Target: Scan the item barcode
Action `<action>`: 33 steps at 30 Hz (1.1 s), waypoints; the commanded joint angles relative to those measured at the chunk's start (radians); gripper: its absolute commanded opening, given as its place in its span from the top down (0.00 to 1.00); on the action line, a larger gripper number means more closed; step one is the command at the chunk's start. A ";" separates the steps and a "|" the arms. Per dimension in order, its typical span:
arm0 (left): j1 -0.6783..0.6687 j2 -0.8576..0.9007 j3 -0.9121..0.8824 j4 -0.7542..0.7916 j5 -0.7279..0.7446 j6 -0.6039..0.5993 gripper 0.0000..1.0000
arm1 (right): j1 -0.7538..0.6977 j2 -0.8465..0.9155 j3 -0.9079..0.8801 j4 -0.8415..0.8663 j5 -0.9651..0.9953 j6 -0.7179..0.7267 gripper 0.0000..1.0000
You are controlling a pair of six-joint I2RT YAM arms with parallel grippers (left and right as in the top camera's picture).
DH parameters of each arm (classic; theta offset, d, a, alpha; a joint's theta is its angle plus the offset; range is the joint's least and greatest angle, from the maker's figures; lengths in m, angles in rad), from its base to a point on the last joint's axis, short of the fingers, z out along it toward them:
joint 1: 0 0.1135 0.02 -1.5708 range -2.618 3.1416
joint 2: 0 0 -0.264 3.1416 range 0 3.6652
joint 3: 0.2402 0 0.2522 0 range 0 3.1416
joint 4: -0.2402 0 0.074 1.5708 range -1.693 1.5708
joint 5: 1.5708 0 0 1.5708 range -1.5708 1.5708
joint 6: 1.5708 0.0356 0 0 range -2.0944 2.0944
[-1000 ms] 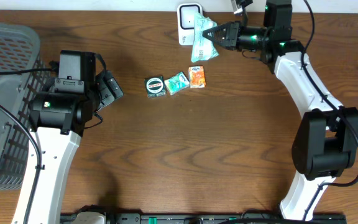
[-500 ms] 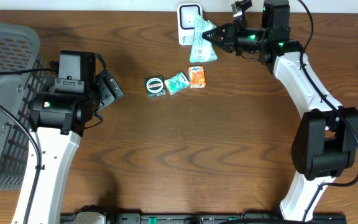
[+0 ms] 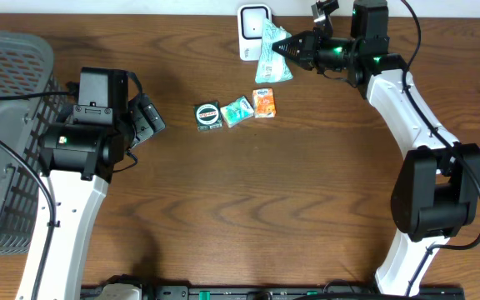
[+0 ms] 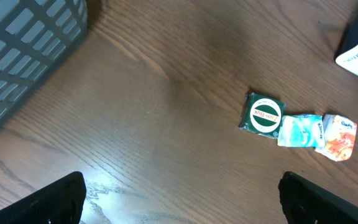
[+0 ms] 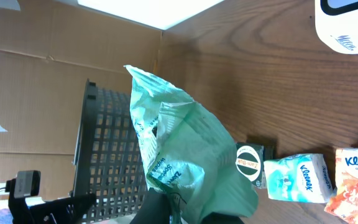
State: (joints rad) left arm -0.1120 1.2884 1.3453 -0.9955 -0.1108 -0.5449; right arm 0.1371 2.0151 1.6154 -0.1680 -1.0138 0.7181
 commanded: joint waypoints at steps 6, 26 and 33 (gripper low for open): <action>0.004 -0.002 0.014 -0.003 -0.006 0.010 0.02 | 0.002 -0.008 0.015 -0.066 0.086 -0.063 0.99; 0.004 -0.002 0.014 -0.003 -0.006 0.010 0.02 | 0.220 -0.008 0.014 -0.607 1.614 -0.514 0.99; 0.004 -0.002 0.014 -0.003 -0.006 0.010 0.02 | 0.302 0.012 -0.129 -0.681 1.774 -0.488 0.99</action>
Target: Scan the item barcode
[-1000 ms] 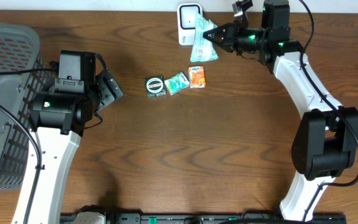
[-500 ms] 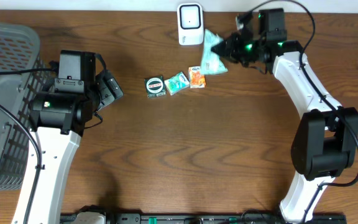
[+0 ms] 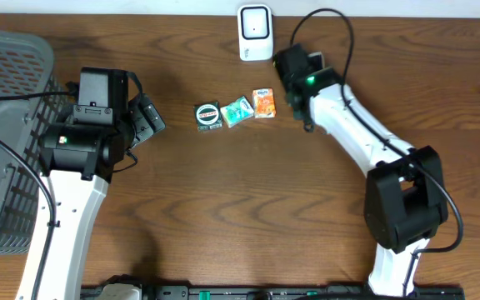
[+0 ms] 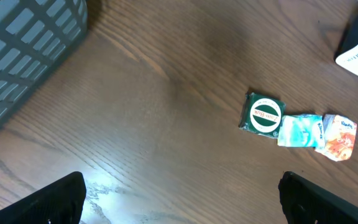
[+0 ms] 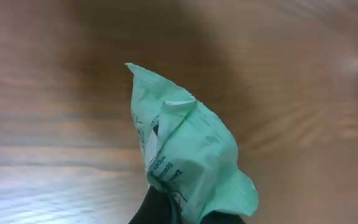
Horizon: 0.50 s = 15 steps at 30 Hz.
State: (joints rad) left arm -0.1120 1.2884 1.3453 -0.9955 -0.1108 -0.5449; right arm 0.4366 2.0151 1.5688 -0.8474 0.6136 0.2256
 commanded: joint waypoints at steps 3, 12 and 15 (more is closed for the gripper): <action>0.004 -0.002 0.014 -0.003 -0.006 0.010 0.02 | 0.004 0.017 -0.169 0.007 0.142 0.053 0.98; 0.004 -0.002 0.014 -0.003 -0.006 0.010 0.02 | 0.019 0.017 -0.232 -0.010 -0.105 0.069 0.74; 0.004 -0.002 0.014 -0.003 -0.006 0.010 0.02 | 0.054 0.016 -0.210 -0.042 -0.254 0.069 0.39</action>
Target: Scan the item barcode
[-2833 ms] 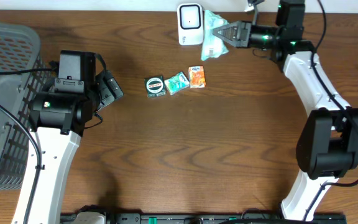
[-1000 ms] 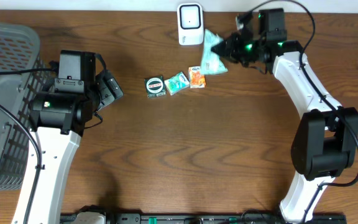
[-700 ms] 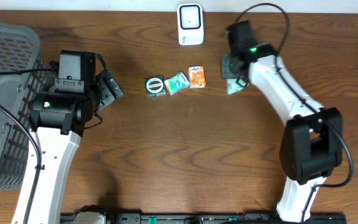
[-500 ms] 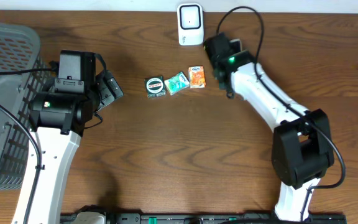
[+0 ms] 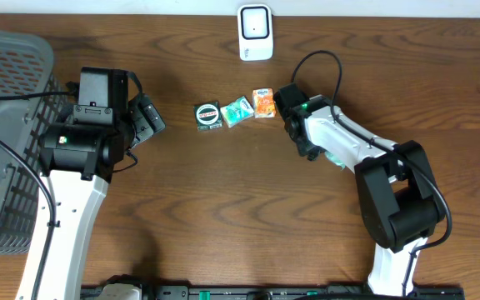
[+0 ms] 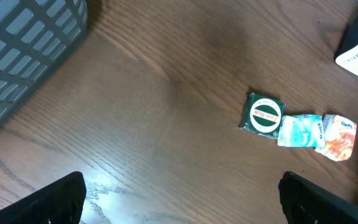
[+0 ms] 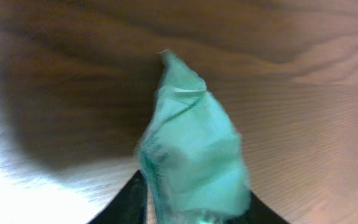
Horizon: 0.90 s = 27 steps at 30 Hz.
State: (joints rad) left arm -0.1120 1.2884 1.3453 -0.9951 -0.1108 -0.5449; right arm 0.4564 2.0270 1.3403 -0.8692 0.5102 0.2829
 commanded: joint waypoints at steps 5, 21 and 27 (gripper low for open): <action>0.004 -0.002 0.014 -0.003 -0.006 0.010 0.02 | 0.058 0.004 0.230 -0.208 -0.180 0.012 0.07; 0.004 -0.002 0.014 -0.003 -0.006 0.010 0.02 | -0.176 0.004 0.161 -0.264 -0.480 -0.217 0.23; 0.004 -0.002 0.014 -0.003 -0.006 0.010 0.02 | -0.182 0.004 0.050 -0.161 -0.479 -0.209 0.49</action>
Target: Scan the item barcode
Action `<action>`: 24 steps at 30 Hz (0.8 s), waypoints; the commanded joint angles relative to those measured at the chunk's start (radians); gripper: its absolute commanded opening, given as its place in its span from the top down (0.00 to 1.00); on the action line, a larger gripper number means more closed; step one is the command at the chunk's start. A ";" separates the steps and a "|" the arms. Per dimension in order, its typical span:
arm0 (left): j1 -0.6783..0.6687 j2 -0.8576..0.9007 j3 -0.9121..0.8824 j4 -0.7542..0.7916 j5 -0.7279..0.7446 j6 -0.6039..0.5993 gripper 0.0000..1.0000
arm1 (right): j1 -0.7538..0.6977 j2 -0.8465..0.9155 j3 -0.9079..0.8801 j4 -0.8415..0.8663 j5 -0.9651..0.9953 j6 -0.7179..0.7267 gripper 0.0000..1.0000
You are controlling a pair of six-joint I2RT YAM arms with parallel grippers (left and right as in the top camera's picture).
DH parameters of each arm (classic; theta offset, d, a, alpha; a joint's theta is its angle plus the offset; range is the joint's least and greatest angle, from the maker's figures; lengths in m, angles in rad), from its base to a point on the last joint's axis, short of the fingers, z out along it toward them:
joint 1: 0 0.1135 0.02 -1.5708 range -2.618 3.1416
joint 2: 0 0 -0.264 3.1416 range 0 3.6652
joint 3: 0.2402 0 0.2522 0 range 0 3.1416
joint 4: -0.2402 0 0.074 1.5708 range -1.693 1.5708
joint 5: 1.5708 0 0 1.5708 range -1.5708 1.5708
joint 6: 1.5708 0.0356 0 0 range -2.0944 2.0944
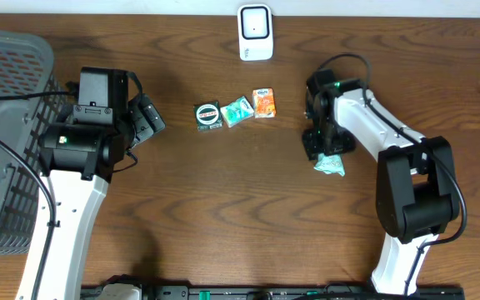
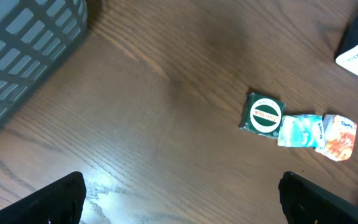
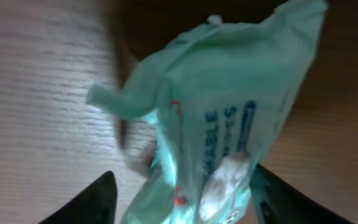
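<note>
A crumpled green packet lies on the brown table, right of centre. My right gripper points down right over it. In the right wrist view the packet fills the frame, and the right gripper is open, its dark fingers spread wide on either side. The white scanner stands at the back edge, and its corner shows in the left wrist view. My left gripper hangs open and empty at the left, its fingers far apart over bare wood.
A grey mesh basket fills the left edge. A green round-label pack, a teal tissue pack and an orange pack lie in a row in front of the scanner. More items sit at the far right edge.
My right gripper has moved a little to the right and opened. The green packet is out of its grip and lies on the table under it. The left arm has not moved.
My right gripper first held the green packet up in front of the scanner at the back. Then it held the packet lower, near the orange pack. Then it was down at the table, still shut on it. Now the packet lies loose on the wood.
</note>
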State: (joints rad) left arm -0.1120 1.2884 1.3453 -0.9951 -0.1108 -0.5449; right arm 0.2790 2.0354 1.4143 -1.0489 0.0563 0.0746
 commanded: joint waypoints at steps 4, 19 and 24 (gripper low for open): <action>0.004 -0.002 0.014 -0.003 -0.006 0.010 0.02 | -0.004 -0.004 -0.026 0.042 -0.025 0.007 0.66; 0.004 -0.002 0.014 -0.003 -0.006 0.010 0.02 | 0.025 -0.005 0.290 0.213 0.024 0.051 0.99; 0.004 -0.002 0.014 -0.003 -0.006 0.010 0.02 | 0.064 -0.004 0.313 0.569 0.024 0.051 0.99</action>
State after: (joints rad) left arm -0.1120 1.2884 1.3453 -0.9951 -0.1108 -0.5449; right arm 0.3130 2.0357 1.7088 -0.5720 0.0704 0.1238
